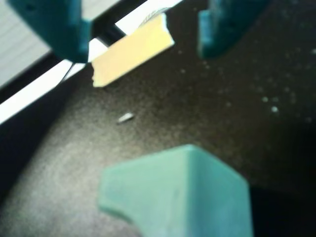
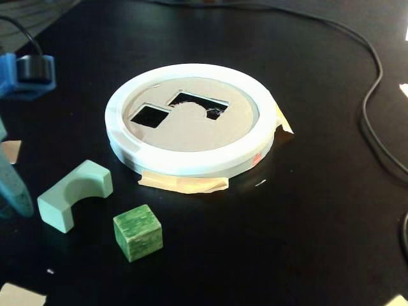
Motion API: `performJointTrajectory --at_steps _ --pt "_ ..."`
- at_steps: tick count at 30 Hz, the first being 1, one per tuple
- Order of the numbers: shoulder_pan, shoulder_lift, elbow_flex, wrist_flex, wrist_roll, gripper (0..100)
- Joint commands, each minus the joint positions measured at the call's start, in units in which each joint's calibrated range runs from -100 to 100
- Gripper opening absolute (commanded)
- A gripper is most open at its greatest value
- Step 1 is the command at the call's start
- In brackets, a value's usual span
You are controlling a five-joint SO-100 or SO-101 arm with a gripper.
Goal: Pick up the U shape block and drop it in corresponding U shaped hole
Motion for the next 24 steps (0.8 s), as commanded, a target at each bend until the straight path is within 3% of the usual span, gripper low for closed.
performJointTrajectory --at_steps 1,11,20,24 --pt "1.0 -0.5 0.0 -1.7 -0.2 38" --pt "1.0 -0.5 -3.3 -2.1 -1.4 39" --pt "-0.7 -0.4 -8.3 -2.1 -7.8 39" --pt "-0.7 0.5 -13.0 -1.6 -7.9 49"
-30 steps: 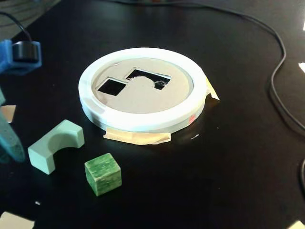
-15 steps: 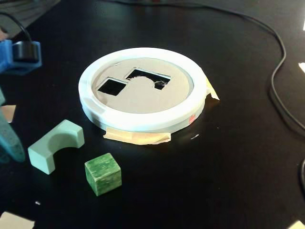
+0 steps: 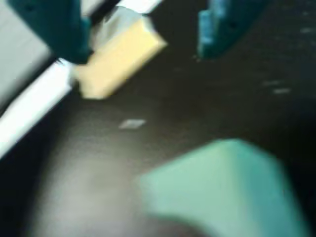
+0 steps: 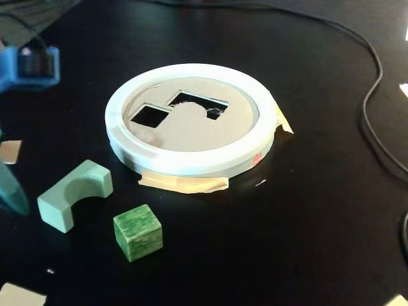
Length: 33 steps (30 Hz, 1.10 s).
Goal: Pick up the U shape block and drop it in corresponding U shaped hole
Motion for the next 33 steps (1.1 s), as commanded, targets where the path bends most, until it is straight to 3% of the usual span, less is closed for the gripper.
performJointTrajectory --at_steps 1,5,9,18,23,33 --pt "-1.0 1.0 -12.1 -1.1 -1.0 56" --pt "-3.3 4.5 -15.6 -0.8 -1.0 65" --pt "-11.9 20.1 -24.2 -0.9 -1.7 66" --pt "-29.3 57.0 -43.8 -0.6 -9.9 64" --pt "-31.3 66.4 -43.7 -0.7 -13.3 64" --pt "-31.2 73.9 -43.8 -2.1 -13.5 64"
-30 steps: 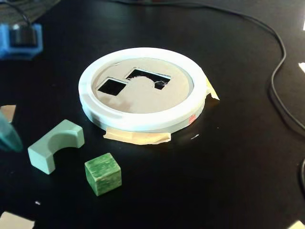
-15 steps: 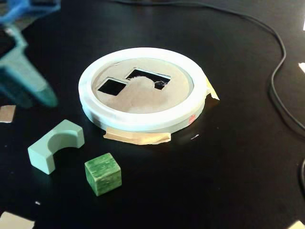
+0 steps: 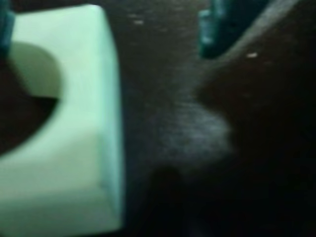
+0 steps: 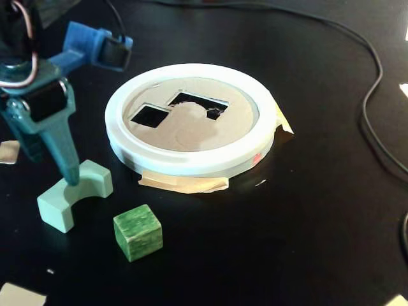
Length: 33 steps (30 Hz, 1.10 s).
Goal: Pick up the U shape block and drop it in corresponding U shaped hole
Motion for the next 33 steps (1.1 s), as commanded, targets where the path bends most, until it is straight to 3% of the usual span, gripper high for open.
performJointTrajectory --at_steps 1,17,20,24,26,33 --pt "-0.8 2.3 -6.2 -1.4 -0.3 64" --pt "-1.0 8.4 -6.2 -5.4 -0.4 63" --pt "-1.0 8.4 -6.2 -5.4 -0.4 55" --pt "-0.8 8.3 -6.2 -5.4 -0.4 28" --pt "-0.5 7.5 -6.2 -5.4 -0.3 22" --pt "-0.3 7.6 -6.1 -5.4 -0.3 19"
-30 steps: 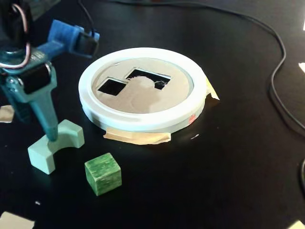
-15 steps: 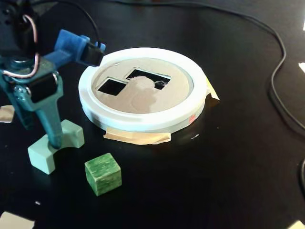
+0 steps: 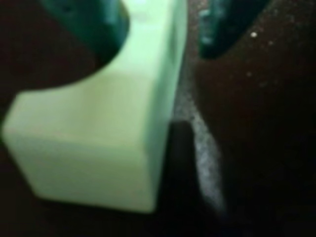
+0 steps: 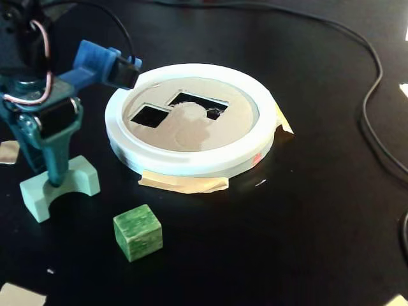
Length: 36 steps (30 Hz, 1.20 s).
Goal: Pick up the U shape block and drop it in corresponding U shaped hole
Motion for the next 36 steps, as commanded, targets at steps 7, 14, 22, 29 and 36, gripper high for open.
performJointTrajectory --at_steps 7,14,22,29,36 --pt "0.4 0.1 -5.1 -0.8 -0.3 18" --pt "0.7 -0.6 -5.5 -0.8 -0.4 12" --pt "0.7 -1.0 -5.6 -0.4 -0.4 1" --pt "-1.3 -11.0 -5.6 2.8 -6.6 1" --pt "-4.3 -34.7 -10.6 18.5 -17.0 1"
